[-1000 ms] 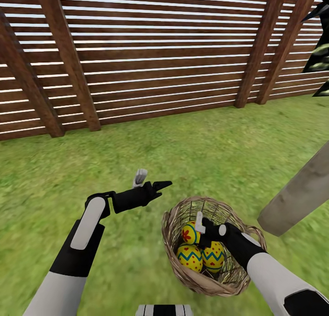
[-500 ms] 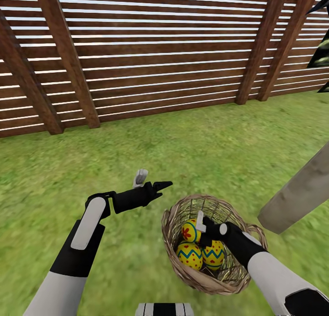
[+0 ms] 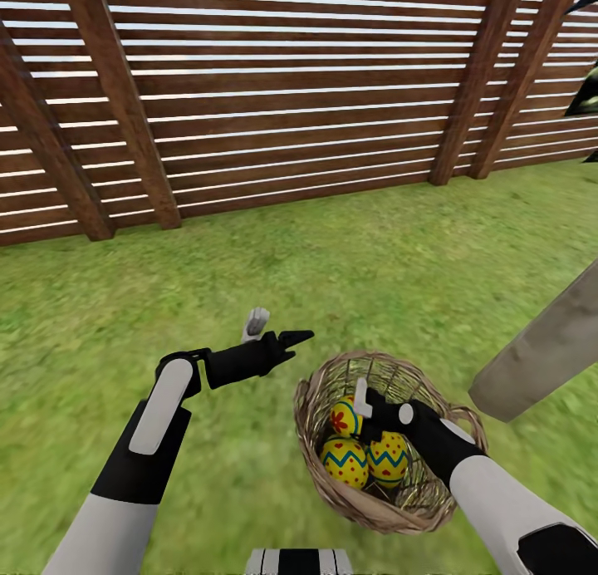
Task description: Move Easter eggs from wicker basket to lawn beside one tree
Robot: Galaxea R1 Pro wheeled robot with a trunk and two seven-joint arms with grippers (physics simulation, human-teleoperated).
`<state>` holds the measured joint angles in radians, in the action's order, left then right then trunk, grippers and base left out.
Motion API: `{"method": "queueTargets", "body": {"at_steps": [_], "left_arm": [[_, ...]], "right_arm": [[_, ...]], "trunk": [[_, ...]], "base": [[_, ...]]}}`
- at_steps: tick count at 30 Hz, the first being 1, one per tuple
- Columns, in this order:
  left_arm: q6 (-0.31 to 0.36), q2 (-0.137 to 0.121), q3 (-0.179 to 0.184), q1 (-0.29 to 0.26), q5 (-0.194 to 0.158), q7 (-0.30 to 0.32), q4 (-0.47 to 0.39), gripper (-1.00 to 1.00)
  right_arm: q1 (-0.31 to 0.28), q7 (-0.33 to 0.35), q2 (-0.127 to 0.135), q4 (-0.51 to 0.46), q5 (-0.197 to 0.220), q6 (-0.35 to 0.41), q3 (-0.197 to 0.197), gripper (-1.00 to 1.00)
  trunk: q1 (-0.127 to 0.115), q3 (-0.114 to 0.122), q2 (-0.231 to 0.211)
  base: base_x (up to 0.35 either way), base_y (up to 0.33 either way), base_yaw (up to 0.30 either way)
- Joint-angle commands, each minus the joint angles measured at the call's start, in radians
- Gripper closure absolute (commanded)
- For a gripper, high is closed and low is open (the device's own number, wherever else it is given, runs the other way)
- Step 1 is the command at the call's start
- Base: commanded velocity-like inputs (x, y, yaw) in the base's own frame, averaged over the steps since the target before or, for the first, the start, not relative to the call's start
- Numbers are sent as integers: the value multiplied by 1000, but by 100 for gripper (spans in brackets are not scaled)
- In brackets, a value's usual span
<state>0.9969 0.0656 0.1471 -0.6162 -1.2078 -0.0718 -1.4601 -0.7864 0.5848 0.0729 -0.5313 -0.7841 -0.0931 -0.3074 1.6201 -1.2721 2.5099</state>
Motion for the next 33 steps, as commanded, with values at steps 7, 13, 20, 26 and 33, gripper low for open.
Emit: {"method": "queueTargets", "body": {"at_steps": [7,13,20,26,33], "left_arm": [[3,0,-1,0,-9,-7,-1,-100],[3,0,-1,0,-9,-6,-2,-100],[3,0,-1,0,-9,-6,-2,-100],[3,0,0,0,-9,-6,-2,-100],[3,0,0,0,-9,-7,-2,-100]], "right_arm": [[0,-5,1,-9,-14,-7,-1,-100],[0,-31,0,-1,-51,-1,-2,-100],[0,-51,2,6,-94,-3,0,-100],[0,-51,4,3,-95,-6,3,-100],[0,-51,4,-9,-94,-9,8,-100]], "trunk": [[1,-12,1],[3,-28,2],[4,-40,3],[6,-55,4],[7,-67,4]], "base": [[0,0,0],[0,0,0],[0,0,0],[0,0,0],[0,0,0]]}}
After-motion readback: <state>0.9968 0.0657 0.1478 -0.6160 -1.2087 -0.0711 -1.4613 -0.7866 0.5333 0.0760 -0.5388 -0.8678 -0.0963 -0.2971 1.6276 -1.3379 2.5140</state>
